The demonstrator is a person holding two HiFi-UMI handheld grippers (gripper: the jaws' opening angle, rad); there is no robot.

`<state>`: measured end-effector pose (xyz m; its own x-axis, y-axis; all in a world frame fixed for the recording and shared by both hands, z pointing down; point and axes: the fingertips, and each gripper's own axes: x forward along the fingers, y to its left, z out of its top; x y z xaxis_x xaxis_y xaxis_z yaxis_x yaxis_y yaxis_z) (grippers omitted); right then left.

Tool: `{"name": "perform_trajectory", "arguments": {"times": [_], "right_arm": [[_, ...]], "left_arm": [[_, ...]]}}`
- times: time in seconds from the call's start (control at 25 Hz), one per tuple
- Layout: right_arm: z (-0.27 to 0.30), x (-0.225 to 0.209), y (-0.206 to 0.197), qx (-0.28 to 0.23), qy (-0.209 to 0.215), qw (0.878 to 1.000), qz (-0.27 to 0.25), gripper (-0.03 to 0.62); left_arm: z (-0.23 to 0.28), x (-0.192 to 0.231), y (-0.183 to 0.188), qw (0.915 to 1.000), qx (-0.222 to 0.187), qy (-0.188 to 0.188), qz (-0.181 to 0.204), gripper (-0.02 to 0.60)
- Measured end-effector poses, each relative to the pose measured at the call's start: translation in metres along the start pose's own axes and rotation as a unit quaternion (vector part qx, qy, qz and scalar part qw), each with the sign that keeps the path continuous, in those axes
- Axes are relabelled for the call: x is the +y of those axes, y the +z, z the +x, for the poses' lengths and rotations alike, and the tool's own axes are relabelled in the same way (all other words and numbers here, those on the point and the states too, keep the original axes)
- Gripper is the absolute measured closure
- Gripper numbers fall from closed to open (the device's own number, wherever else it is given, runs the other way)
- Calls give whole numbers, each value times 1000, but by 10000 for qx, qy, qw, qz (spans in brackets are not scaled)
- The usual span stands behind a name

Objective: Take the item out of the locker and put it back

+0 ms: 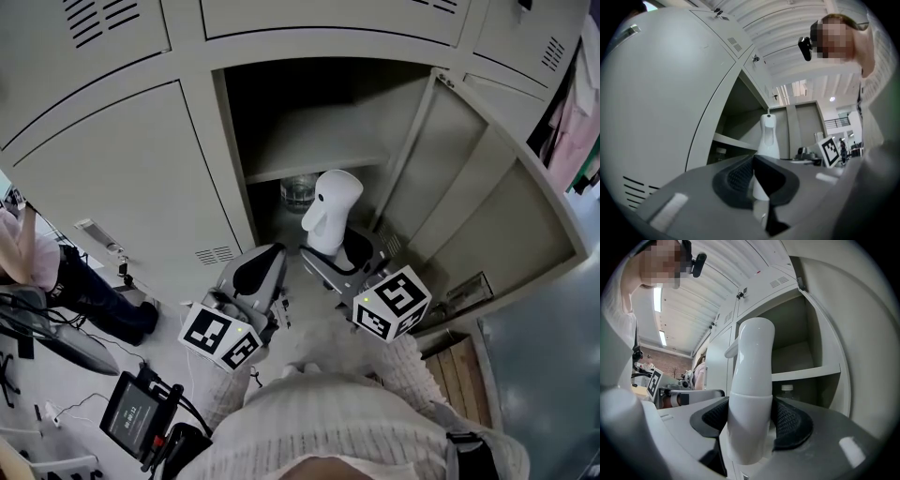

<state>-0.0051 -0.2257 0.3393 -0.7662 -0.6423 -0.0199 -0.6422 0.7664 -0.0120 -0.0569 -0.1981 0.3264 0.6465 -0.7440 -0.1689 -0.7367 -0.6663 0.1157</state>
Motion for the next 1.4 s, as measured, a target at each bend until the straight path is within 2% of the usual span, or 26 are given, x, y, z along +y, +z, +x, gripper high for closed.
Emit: {"name": "perform_trajectory", "arguments": {"times": [0.4,0.76,1.4], "right_arm": [[-3,4,3,-36,48,9999,-159,316],[-7,4,9,-132,-43,9998,-172,316],[-6,-2,6,3,-190,9998,-49,316]], "left_arm": [[2,2,3,10000,-78,43,4,572],[0,1,4,9997,-69,170,157,573],[6,-7,4,10000,-9,-58,65,573]]}}
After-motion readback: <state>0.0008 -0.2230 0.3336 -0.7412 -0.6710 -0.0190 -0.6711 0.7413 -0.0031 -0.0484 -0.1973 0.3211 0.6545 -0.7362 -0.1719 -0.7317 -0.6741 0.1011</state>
